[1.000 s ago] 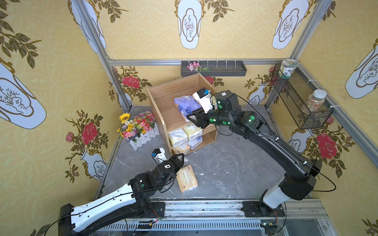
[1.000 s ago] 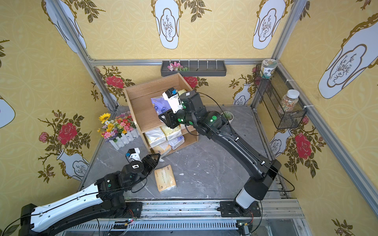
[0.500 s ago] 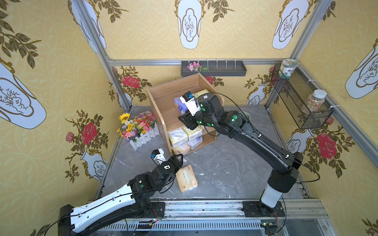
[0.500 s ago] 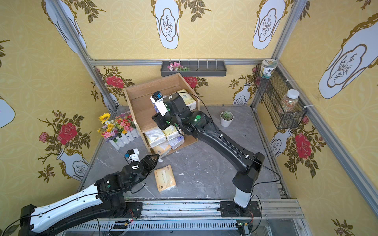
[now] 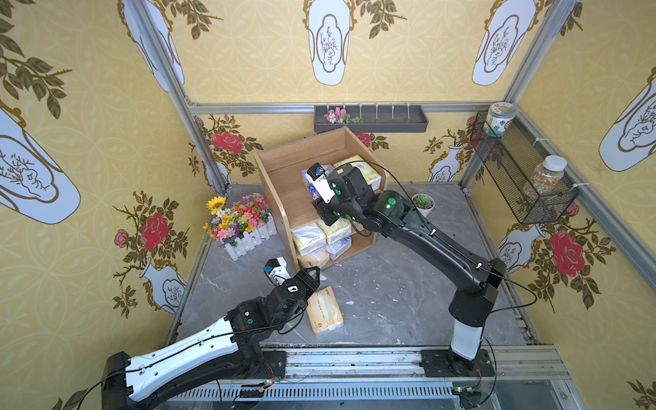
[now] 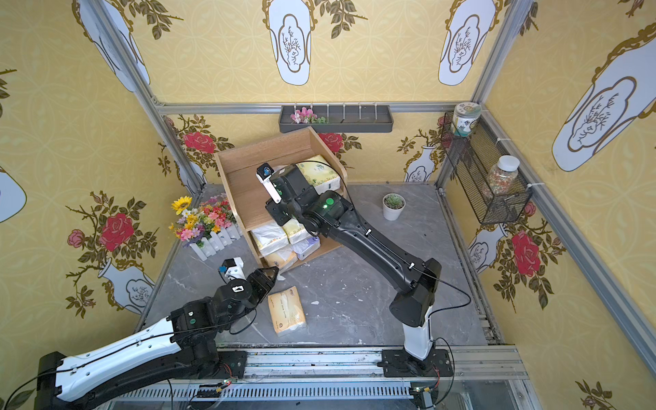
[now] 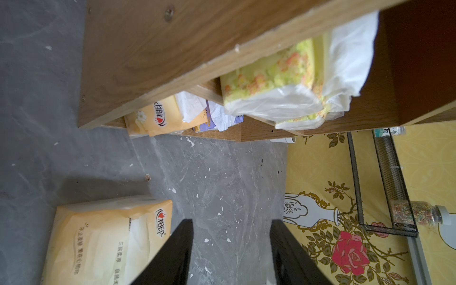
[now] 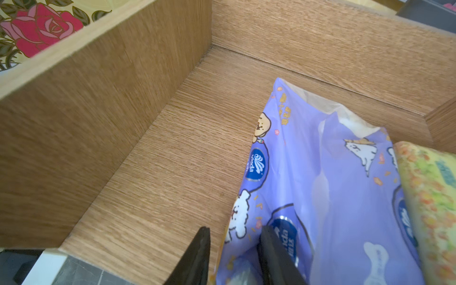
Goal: Remove the tissue boxes from the shelf
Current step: Pick up a box of tissues from the shelf, then place the box of tissues at the center of the board.
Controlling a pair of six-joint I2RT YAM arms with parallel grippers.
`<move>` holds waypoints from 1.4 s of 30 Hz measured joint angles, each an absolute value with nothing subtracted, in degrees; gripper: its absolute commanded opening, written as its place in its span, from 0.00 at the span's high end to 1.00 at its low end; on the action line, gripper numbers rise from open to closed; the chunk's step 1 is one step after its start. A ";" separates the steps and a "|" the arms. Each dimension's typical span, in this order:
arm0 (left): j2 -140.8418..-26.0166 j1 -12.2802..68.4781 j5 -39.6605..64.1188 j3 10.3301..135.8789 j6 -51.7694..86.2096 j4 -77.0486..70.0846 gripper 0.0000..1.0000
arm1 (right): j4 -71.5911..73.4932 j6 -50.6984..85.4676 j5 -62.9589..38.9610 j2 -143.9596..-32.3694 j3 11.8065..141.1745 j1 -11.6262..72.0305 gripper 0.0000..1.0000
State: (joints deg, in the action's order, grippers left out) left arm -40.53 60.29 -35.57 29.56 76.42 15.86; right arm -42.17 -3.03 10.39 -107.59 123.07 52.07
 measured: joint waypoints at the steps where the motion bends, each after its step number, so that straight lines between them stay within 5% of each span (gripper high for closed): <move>1: -40.53 60.29 -35.57 29.61 76.40 15.77 0.44 | -42.22 -3.03 10.63 -107.59 123.07 52.10 0.70; 11: -40.64 60.29 -35.55 29.93 75.81 14.81 0.44 | -43.11 -1.89 11.44 -107.48 123.15 52.21 1.00; 33: -39.38 60.29 -34.24 32.80 70.59 9.63 0.45 | -42.09 4.84 2.85 -81.97 103.44 54.68 1.00; 37: -39.53 60.29 -33.19 33.63 69.56 6.63 0.35 | -41.65 6.00 2.17 -75.37 97.47 54.74 1.00; 42: -40.01 60.27 -31.62 33.50 69.04 4.03 0.34 | -43.68 7.01 2.94 -68.51 92.07 54.76 1.00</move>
